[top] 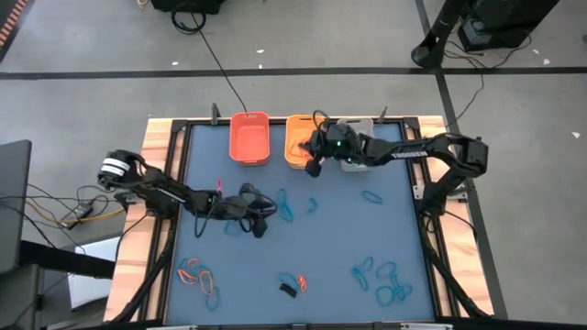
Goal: Sort rubber bands into baskets
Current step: Put the orange rubber band into the yellow bin
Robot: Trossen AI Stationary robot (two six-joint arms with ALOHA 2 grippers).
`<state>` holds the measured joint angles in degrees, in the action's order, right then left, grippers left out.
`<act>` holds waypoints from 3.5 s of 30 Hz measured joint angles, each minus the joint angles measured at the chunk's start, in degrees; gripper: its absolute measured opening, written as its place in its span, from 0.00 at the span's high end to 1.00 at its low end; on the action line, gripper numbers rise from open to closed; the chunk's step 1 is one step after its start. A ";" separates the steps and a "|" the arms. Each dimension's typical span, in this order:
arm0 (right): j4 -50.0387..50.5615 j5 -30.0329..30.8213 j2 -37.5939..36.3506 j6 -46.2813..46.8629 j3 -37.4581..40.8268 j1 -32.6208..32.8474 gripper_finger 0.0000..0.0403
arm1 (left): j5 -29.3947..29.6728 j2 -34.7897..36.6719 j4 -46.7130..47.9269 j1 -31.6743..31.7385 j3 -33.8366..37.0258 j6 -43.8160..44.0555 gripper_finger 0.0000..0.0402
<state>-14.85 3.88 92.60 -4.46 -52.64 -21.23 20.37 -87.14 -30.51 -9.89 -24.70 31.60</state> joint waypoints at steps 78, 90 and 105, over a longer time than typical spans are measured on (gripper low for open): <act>23.94 -0.45 0.61 1.42 -4.50 11.02 0.48 | -39.50 22.72 69.85 -4.09 -4.22 29.08 0.72; 18.90 3.18 0.61 5.78 1.08 20.13 0.49 | -40.31 22.95 81.29 -13.43 -8.46 34.41 0.76; 16.73 7.02 0.61 6.26 6.97 23.47 0.49 | -41.12 21.73 68.57 -26.05 -3.07 50.45 0.76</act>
<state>1.89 10.90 93.21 1.80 -45.67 2.24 -20.74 -65.41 38.06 -35.94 -27.77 82.05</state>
